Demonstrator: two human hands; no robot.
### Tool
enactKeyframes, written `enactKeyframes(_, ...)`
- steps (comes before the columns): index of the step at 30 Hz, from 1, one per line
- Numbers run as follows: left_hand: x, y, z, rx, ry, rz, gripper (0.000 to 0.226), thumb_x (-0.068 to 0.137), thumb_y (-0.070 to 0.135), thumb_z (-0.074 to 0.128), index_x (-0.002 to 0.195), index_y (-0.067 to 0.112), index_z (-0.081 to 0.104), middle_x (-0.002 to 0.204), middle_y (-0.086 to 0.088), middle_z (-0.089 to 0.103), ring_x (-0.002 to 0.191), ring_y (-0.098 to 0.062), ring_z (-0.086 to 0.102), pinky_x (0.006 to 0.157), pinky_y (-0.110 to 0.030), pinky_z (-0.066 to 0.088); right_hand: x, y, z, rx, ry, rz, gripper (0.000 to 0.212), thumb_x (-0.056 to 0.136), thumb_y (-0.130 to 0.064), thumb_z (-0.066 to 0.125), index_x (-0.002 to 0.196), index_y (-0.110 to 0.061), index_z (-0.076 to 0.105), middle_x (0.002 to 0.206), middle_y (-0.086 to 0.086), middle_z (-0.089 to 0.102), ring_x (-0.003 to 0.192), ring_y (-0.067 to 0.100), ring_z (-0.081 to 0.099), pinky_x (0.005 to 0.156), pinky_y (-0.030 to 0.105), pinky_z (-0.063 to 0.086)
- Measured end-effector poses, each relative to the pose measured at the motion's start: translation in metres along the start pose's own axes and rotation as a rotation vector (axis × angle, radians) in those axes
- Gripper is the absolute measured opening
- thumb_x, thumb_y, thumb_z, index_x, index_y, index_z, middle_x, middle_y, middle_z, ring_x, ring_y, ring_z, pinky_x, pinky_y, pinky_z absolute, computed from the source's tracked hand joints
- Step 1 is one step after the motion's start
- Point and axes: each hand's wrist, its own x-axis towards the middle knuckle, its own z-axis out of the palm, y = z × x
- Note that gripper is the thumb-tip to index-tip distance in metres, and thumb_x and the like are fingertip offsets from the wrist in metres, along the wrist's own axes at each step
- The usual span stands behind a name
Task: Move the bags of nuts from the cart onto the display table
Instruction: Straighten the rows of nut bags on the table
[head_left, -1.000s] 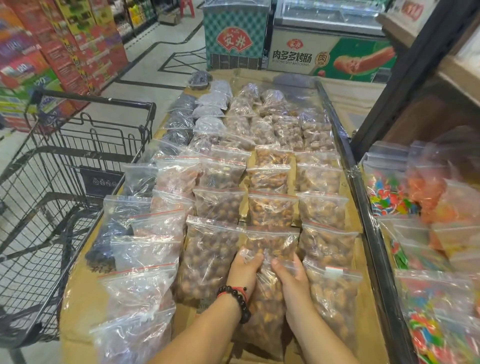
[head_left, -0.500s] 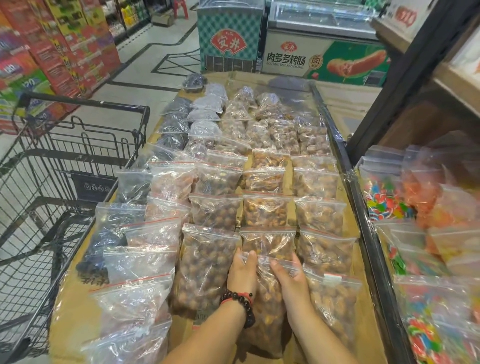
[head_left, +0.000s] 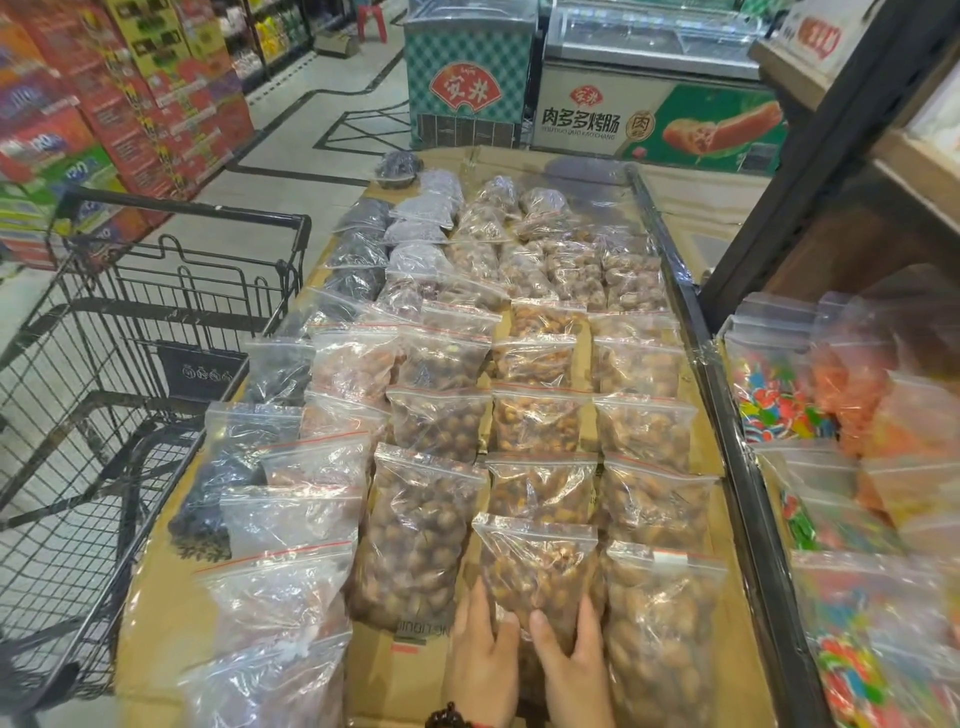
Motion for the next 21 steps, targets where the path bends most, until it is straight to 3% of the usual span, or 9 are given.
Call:
enactKeyframes(3, 0.001, -0.003, 0.002, 0.055, -0.027, 0.030, 0.063, 0.096, 0.042, 0.040, 0.155, 0.026, 0.024, 0.157, -0.002, 0.031, 0.141, -0.018, 0.033, 0.116, -0.038, 0.030, 0.007, -0.003, -0.007, -0.005, -0.036, 0.002, 0.068, 0.078, -0.034, 0.079, 0.140, -0.029, 0.050, 0.138, -0.003, 0.060, 0.128, 0.015, 0.055, 0.109, 0.037, 0.043)
enactKeyframes(6, 0.000, -0.004, -0.001, 0.002, -0.038, -0.001, 0.064, 0.098, 0.034, 0.048, 0.156, 0.022, 0.023, 0.159, -0.001, 0.028, 0.145, -0.017, 0.028, 0.119, -0.036, 0.026, 0.008, -0.003, -0.010, -0.009, -0.037, 0.017, 0.059, 0.090, -0.013, 0.071, 0.142, -0.026, 0.046, 0.136, -0.005, 0.061, 0.122, 0.008, 0.057, 0.102, 0.025, 0.045)
enactKeyframes(9, -0.014, 0.005, -0.012, -0.074, -0.041, 0.008, 0.064, 0.099, 0.031, 0.052, 0.156, 0.023, 0.023, 0.158, 0.005, 0.031, 0.144, -0.012, 0.031, 0.116, -0.025, 0.025, 0.002, -0.006, -0.010, -0.002, 0.015, 0.042, 0.070, 0.094, -0.019, 0.067, 0.154, -0.022, 0.032, 0.153, 0.001, 0.046, 0.137, 0.018, 0.045, 0.114, 0.036, 0.035)
enactKeyframes(12, -0.029, 0.012, -0.039, -0.091, 0.078, 0.066, 0.054, 0.099, 0.021, 0.052, 0.150, 0.023, 0.036, 0.153, 0.006, 0.038, 0.138, -0.006, 0.034, 0.107, -0.017, 0.024, -0.018, -0.021, -0.011, -0.033, 0.058, 0.044, 0.077, 0.094, -0.023, 0.067, 0.157, -0.024, 0.024, 0.160, -0.001, 0.033, 0.145, 0.020, 0.034, 0.115, 0.039, 0.029)
enactKeyframes(14, -0.033, 0.016, -0.061, -0.082, 0.201, 0.117, 0.052, 0.098, 0.017, 0.054, 0.147, 0.023, 0.040, 0.150, 0.006, 0.041, 0.135, -0.007, 0.037, 0.107, -0.019, 0.025, -0.038, -0.028, -0.011, -0.064, 0.102, -0.045, 0.069, 0.092, -0.019, 0.069, 0.151, -0.032, 0.035, 0.158, -0.005, 0.035, 0.145, 0.020, 0.035, 0.116, 0.042, 0.029)
enactKeyframes(16, -0.026, 0.024, -0.082, -0.100, 0.268, 0.146, 0.054, 0.097, 0.016, 0.054, 0.148, 0.025, 0.039, 0.147, 0.008, 0.041, 0.132, -0.007, 0.038, 0.109, -0.025, 0.028, -0.052, -0.036, -0.008, -0.038, 0.114, -0.208, 0.053, 0.090, -0.005, 0.068, 0.126, -0.043, 0.055, 0.144, -0.009, 0.049, 0.134, 0.014, 0.048, 0.113, 0.043, 0.037)
enactKeyframes(18, -0.007, 0.035, -0.097, -0.115, 0.269, 0.141, 0.058, 0.095, 0.017, 0.054, 0.149, 0.028, 0.036, 0.141, 0.013, 0.038, 0.127, -0.007, 0.038, 0.106, -0.027, 0.031, -0.055, -0.045, 0.006, -0.011, 0.011, -0.231, 0.044, 0.092, 0.000, 0.062, 0.110, -0.040, 0.063, 0.126, -0.011, 0.060, 0.115, 0.001, 0.059, 0.105, 0.033, 0.048)
enactKeyframes(20, 0.016, 0.044, -0.107, -0.148, 0.238, 0.067, 0.053, 0.090, 0.024, 0.057, 0.141, 0.030, 0.042, 0.137, 0.012, 0.046, 0.117, -0.012, 0.051, 0.102, -0.030, 0.040, -0.048, -0.063, 0.032, -0.011, -0.163, -0.190, 0.032, 0.097, -0.006, 0.058, 0.120, -0.028, 0.061, 0.126, -0.007, 0.060, 0.115, 0.001, 0.058, 0.096, 0.014, 0.047)
enactKeyframes(21, 0.027, 0.046, -0.111, -0.163, 0.230, 0.013, 0.049, 0.087, 0.029, 0.057, 0.135, 0.029, 0.046, 0.132, 0.004, 0.056, 0.109, -0.019, 0.059, 0.098, -0.036, 0.047, -0.040, -0.069, 0.048, -0.029, -0.216, -0.166, 0.033, 0.099, -0.012, 0.056, 0.129, -0.025, 0.055, 0.133, -0.005, 0.056, 0.124, 0.007, 0.054, 0.097, 0.012, 0.044)
